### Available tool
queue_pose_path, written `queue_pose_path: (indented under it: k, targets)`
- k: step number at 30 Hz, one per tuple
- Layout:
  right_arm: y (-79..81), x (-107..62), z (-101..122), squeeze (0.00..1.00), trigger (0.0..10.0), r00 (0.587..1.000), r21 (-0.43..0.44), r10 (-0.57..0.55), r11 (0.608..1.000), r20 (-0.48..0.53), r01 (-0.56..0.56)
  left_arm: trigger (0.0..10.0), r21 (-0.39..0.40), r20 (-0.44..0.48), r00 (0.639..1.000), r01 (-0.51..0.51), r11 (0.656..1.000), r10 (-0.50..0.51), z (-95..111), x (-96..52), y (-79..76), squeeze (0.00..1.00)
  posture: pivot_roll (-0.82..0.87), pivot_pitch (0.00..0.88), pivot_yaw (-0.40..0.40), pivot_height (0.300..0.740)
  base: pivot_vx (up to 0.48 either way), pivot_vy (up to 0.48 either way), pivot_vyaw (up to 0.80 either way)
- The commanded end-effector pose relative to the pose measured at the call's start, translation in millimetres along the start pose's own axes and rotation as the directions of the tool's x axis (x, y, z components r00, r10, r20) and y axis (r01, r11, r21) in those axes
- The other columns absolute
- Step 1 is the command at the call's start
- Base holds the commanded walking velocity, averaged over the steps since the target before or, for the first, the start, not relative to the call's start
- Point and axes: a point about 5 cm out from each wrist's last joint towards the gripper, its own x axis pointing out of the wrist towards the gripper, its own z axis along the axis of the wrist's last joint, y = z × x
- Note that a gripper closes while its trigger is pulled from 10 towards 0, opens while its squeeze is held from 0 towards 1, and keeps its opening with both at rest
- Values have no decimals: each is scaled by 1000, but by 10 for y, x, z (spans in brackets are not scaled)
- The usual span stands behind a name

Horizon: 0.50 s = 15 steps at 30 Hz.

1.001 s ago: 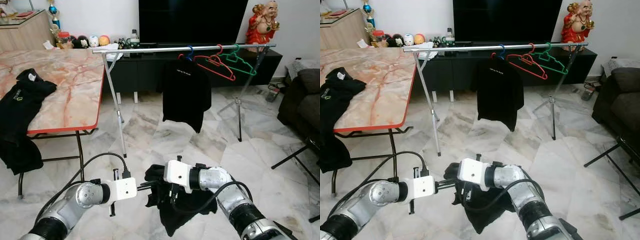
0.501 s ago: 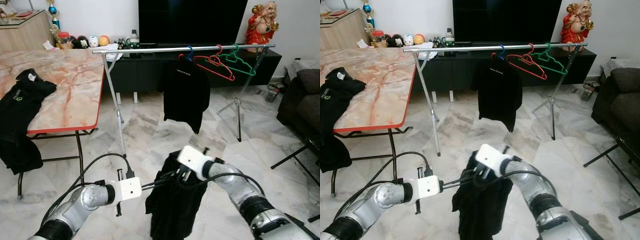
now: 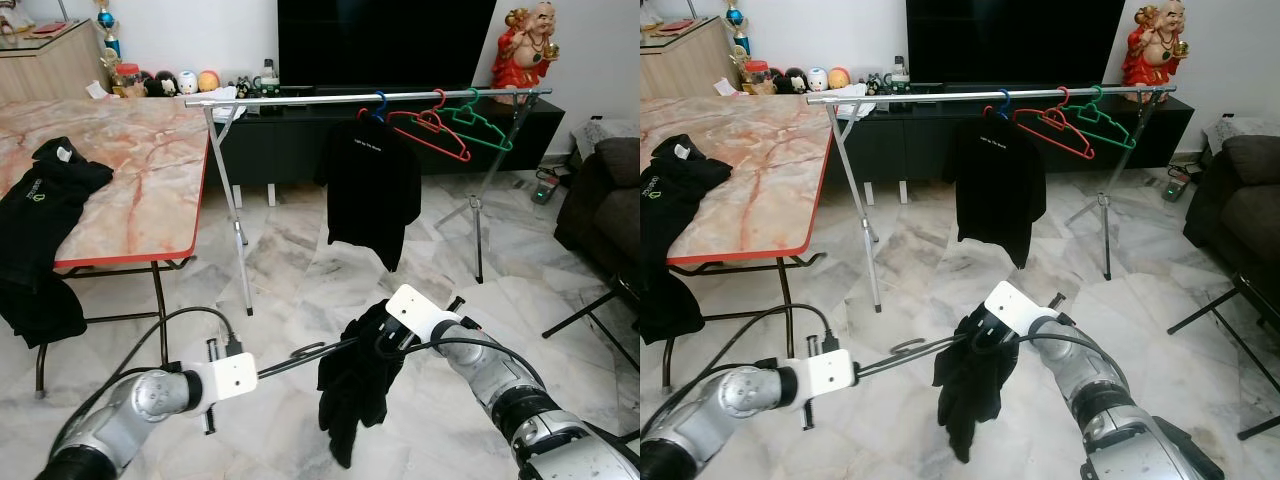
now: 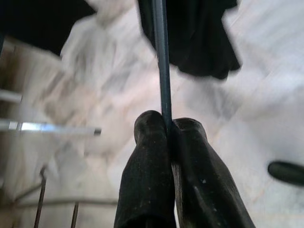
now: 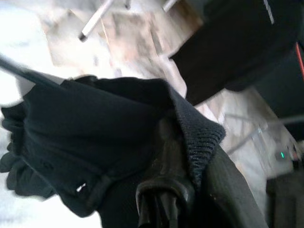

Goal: Hang hanger

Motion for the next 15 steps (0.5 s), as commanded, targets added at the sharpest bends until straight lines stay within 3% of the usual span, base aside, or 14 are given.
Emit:
queue_pose_path:
  k: [1, 9, 12, 15]
  targets:
    - [-132, -38, -116, 0, 10000, 997, 19, -63, 998, -44, 64, 10000, -30, -78, 996, -34, 999, 32, -160, -94, 36, 0, 133, 0, -27, 740, 0, 0, 0]
    - [-151, -61, -212, 0, 10000, 991, 77, -104, 991, -81, 110, 10000, -95, -127, 984, -138, 986, 126, -241, -162, 108, 0, 133, 0, -28, 740, 0, 0, 0]
    - [-152, -61, -208, 0, 10000, 990, 77, -121, 989, -75, 127, 10000, -115, -107, 990, -102, 988, 90, -229, -194, 88, 0, 134, 0, -27, 740, 0, 0, 0]
    - [-174, -55, -160, 0, 10000, 988, 97, -145, 984, -51, 149, 10000, -187, -75, 997, -48, 981, 34, -188, -190, 19, 0, 138, 0, -24, 740, 0, 0, 0]
